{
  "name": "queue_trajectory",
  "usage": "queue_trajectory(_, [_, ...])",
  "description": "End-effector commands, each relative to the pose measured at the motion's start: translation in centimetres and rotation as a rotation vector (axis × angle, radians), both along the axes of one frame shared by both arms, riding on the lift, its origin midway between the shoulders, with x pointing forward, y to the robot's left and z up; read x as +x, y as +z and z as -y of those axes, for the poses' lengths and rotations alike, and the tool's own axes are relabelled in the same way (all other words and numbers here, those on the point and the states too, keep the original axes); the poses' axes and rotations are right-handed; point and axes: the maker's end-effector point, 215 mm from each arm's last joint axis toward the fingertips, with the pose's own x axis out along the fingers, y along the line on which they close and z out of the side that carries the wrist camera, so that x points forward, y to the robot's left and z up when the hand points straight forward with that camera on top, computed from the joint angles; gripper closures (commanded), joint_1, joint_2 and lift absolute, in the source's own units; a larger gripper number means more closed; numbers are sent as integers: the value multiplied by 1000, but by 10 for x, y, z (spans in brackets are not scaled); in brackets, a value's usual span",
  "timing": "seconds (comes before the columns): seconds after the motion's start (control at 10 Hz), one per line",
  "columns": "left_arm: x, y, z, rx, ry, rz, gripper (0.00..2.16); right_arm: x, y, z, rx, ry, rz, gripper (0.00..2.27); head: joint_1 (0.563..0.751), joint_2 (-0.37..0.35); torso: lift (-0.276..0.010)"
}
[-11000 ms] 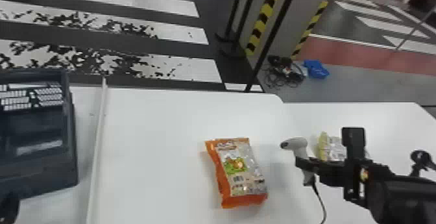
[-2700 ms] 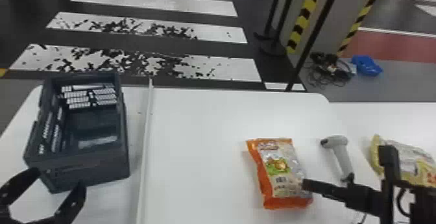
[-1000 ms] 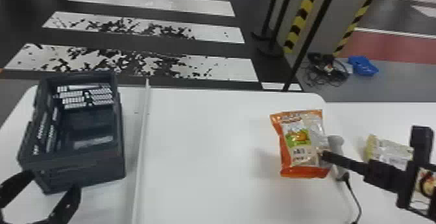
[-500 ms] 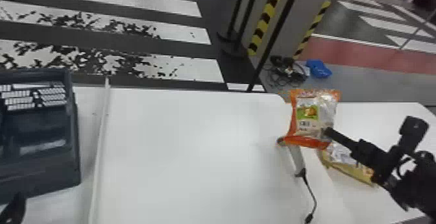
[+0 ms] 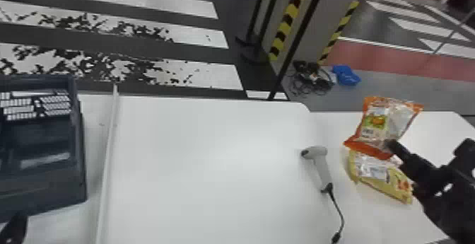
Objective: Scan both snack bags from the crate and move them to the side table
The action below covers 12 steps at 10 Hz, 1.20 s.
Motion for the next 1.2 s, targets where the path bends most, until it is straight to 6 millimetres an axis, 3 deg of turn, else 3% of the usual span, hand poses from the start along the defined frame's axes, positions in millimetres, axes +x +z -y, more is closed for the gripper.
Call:
queue_trajectory(0.0, [0, 1, 0, 1, 0, 1, 80, -4, -8, 37, -33, -87, 49, 2240, 695, -350, -99])
queue_trajectory(0.1, [0, 1, 0, 1, 0, 1, 80, -9, -2, 61, -75, -140, 100, 2240, 695, -350, -99])
queue_trajectory(0.3, [2, 2, 0, 1, 0, 6, 80, -11, -8, 88, -69, -208, 129, 2236, 695, -350, -99])
queue_trajectory(0.4, [2, 2, 0, 0, -1, 6, 80, -9, -12, 92, -66, -221, 122, 2236, 695, -350, -99])
queue_trajectory(0.5, [3, 4, 0, -1, -2, 10, 80, -8, -19, 94, -67, -240, 93, 2084, 695, -350, -99])
queue_trajectory(0.6, [3, 4, 0, 2, -4, 10, 80, -7, -29, 94, -55, -248, 64, 1740, 695, -350, -99])
queue_trajectory(0.7, [3, 4, 0, 0, -3, 10, 80, -7, -36, 93, -57, -261, 35, 974, 695, -350, -99])
queue_trajectory(0.9, [3, 6, -1, 4, -7, 15, 80, -10, -46, 93, -50, -273, 8, 637, 695, -350, -99])
queue_trajectory(1.0, [3, 8, 0, 5, -9, 19, 80, -11, -50, 92, -49, -278, -5, 340, 695, -350, -99])
queue_trajectory(1.1, [2, 9, 0, 4, -10, 20, 80, -15, -54, 93, -49, -283, -19, 259, 695, -350, -99])
